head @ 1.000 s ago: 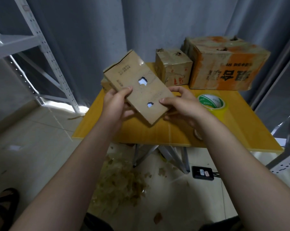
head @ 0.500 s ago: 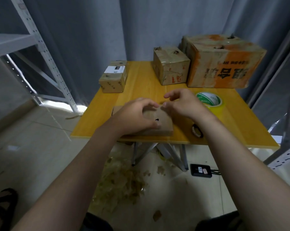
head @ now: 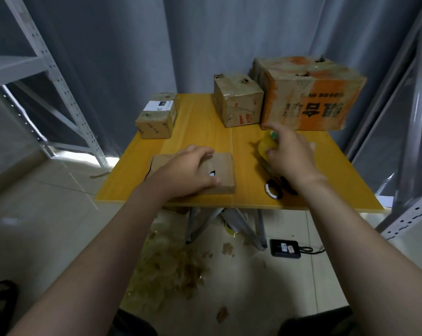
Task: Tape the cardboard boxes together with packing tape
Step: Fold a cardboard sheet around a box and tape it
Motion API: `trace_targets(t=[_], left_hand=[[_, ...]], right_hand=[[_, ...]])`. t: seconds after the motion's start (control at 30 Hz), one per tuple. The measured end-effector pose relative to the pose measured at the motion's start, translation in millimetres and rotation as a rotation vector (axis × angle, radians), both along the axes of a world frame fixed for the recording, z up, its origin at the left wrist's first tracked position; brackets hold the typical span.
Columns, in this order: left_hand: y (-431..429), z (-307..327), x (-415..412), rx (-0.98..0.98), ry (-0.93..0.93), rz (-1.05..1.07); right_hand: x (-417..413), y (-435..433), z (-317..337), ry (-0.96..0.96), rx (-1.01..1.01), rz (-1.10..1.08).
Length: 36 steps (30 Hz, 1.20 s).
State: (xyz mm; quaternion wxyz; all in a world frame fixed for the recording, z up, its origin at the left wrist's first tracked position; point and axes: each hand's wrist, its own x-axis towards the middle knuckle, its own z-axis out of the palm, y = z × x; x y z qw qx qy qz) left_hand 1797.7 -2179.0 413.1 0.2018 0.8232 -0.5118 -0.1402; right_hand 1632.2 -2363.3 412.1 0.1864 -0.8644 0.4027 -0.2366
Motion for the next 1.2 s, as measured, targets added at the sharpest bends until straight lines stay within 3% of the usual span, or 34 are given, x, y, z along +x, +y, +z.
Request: trace_targets(t=[0.1, 0.17, 0.3, 0.43, 0.6, 0.8, 0.93, 1.13, 1.2], left_hand=[[-2.2, 2.5, -7.3, -0.264, 0.079, 0.037], [-3.9, 4.8, -13.4, -0.418, 0.214, 0.059], [-5.8, 9.7, -21.3, -0.592, 0.288, 0.106], [4.7, 16.6, -23.2, -0.699, 0.405, 0.109], [15.9, 21.5, -42.4, -0.662, 0.545, 0.067], [25.8, 29.7, -79.1, -0.610, 0.775, 0.069], [37.2, 44.4, -86.7, -0.567, 0.797, 0.148], [56.9, 41.9, -83.4, -0.305, 1.009, 0.274], [61.3, 36.6, -82.9, -0.200, 1.001, 0.285]], right_hand=[[7.4, 7.3, 15.6, -0.353, 0.113, 0.124], [14.1, 16.3, 28.7, -0.484, 0.155, 0.229], [21.9, 38.1, 42.3, -0.539, 0.280, 0.460], [23.2, 48.7, 43.0, -0.595, 0.341, 0.491], [21.0, 46.9, 45.9, -0.653, 0.310, 0.447], [17.4, 49.7, 49.9, -0.523, 0.142, 0.390], [15.4, 52.2, 52.6, -0.546, 0.277, 0.382], [25.7, 63.6, 43.6, -0.599, 0.440, 0.399], [28.9, 60.0, 40.2, -0.606, 0.475, 0.367]])
